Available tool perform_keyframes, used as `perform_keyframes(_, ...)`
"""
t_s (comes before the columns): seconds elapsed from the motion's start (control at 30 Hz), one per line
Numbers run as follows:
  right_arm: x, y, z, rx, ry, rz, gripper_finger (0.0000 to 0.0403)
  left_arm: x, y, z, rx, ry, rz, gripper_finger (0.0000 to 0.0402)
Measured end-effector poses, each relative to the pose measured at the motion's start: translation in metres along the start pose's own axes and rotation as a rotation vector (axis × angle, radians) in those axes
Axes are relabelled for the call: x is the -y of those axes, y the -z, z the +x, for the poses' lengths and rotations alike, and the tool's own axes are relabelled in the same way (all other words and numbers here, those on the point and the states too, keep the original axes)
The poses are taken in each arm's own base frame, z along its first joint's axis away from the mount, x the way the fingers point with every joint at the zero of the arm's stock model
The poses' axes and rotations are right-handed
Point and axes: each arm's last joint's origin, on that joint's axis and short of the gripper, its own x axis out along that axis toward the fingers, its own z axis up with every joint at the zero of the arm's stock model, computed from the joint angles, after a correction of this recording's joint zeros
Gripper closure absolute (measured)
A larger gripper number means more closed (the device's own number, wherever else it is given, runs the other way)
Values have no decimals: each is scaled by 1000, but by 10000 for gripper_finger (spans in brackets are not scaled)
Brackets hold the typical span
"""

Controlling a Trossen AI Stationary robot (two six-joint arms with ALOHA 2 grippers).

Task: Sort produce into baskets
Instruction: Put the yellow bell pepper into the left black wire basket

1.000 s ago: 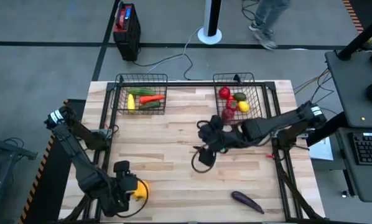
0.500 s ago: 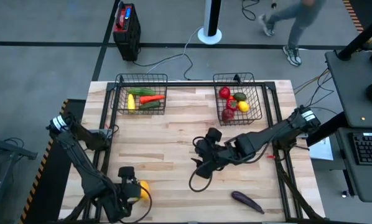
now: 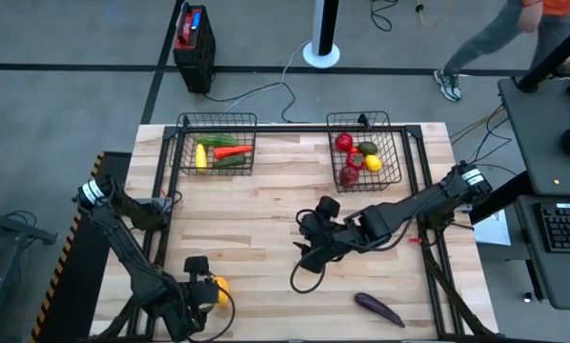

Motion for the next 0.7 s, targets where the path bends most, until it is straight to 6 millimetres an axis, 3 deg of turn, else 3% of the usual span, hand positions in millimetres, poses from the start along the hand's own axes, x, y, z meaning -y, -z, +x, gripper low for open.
perform_keyframes(0.27,0,2,1,-6,3,-3,101,-1,9,20,18,26,-14,32)
perform_keyframes(0.7,0,2,2,-6,2,4,94,-6,19,36,26,27,-21,41)
